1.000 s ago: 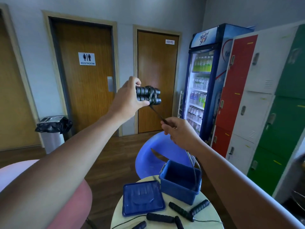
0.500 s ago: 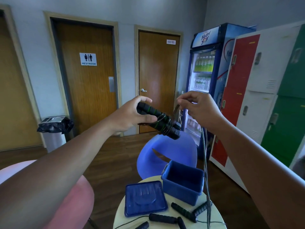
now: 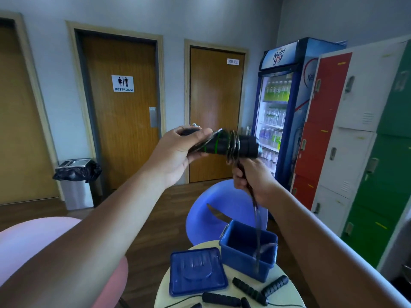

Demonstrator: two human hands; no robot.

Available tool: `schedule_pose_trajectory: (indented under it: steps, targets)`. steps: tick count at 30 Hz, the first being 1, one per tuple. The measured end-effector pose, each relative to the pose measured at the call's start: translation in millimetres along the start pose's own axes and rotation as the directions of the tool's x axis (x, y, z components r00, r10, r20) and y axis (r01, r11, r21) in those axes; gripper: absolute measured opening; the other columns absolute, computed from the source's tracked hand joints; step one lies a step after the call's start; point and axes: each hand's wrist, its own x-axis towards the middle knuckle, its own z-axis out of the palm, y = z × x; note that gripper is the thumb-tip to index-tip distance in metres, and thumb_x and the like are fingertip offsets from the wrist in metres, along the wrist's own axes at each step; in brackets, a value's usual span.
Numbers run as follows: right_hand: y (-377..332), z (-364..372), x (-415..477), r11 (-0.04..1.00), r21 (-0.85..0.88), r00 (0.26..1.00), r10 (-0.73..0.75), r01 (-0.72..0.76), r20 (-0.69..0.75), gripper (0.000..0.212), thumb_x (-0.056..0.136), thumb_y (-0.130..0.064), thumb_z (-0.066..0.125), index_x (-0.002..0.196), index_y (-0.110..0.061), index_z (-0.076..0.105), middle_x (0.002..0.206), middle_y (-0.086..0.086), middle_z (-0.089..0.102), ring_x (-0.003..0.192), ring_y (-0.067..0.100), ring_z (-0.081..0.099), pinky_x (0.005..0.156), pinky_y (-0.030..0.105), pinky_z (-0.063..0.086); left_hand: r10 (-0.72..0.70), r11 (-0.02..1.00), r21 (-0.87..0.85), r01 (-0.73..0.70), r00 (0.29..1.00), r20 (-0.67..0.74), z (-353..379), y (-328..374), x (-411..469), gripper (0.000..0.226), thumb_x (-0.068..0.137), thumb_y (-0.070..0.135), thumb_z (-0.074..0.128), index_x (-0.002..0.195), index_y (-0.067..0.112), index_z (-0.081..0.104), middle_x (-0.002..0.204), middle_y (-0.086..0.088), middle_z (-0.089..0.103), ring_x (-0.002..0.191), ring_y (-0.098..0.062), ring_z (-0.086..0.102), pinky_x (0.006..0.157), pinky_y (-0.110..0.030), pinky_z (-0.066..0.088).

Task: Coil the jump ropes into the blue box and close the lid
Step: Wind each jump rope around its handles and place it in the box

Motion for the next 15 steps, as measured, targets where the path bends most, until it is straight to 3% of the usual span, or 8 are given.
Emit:
schedule_pose_trajectory:
  steps: [3,4,6,8,11,15]
  targets:
    - [7,6,-7,0.997,-0.062,0.998,0.056,-0.054,0.031,0.042,0.108,-0.037,0.036,0.084,-0.01,0.056,0.055,-0.003,0.037,0.041,0.01,0.029,0.045,0.024,0.023,0.073,0.994,-0.069,-0.086,0.981,-0.181,0,13,14,0.03,0.077,0.015,0.077,0.1,0.001,0.063,0.097,-0.013,0.07,0.084,-0.019,0.073,0.066,-0.027,0.06]
    - [9,8,-8,0.997,-0.044,0.998,0.065,-0.064,0.027,0.041,0.107,-0.037,0.036,0.085,-0.009,0.056,0.055,-0.003,0.037,0.041,0.01,0.029,0.045,0.024,0.024,0.123,0.992,-0.011,-0.129,0.966,-0.226,-1,16,20,0.032,0.08,0.015,0.078,0.103,0.0,0.062,0.098,-0.012,0.07,0.086,-0.021,0.073,0.066,-0.027,0.06]
    - [8,10,-9,0.998,-0.044,0.998,0.053,-0.052,0.018,0.038,0.107,-0.034,0.039,0.087,-0.008,0.058,0.057,-0.003,0.038,0.042,0.011,0.031,0.044,0.022,0.028,0.264,0.944,0.269,-0.192,0.928,-0.264,-3,13,31,0.045,0.081,0.018,0.081,0.115,-0.001,0.058,0.102,-0.01,0.067,0.089,-0.019,0.071,0.066,-0.023,0.059]
    - [5,13,-10,0.983,-0.182,0.999,0.026,-0.021,0.025,0.031,0.107,-0.028,0.044,0.093,-0.007,0.062,0.061,-0.001,0.041,0.044,0.012,0.034,0.046,0.023,0.033,0.447,0.753,0.618,-0.228,0.865,-0.226,-4,4,36,0.049,0.082,0.024,0.082,0.117,0.004,0.055,0.104,-0.005,0.063,0.09,-0.011,0.066,0.068,-0.015,0.055]
    - [3,13,-14,0.927,-0.376,0.994,0.033,0.007,0.101,0.022,0.103,-0.022,0.054,0.084,-0.011,0.06,0.065,0.002,0.043,0.046,0.013,0.038,0.049,0.024,0.037,0.615,0.414,0.854,-0.316,0.789,-0.006,-10,-6,40,0.048,0.084,0.025,0.081,0.117,0.006,0.053,0.108,-0.009,0.063,0.092,-0.016,0.063,0.07,-0.015,0.05]
    - [-7,6,-17,0.802,-0.596,0.989,0.051,0.043,0.139,0.027,0.101,-0.024,0.056,0.078,-0.009,0.057,0.069,0.008,0.049,0.048,0.014,0.037,0.046,0.027,0.035,0.516,0.041,0.926,-0.374,0.802,0.301,-21,-13,36,0.05,0.09,0.024,0.074,0.129,0.005,0.048,0.124,-0.018,0.058,0.096,-0.026,0.063,0.074,-0.026,0.051]
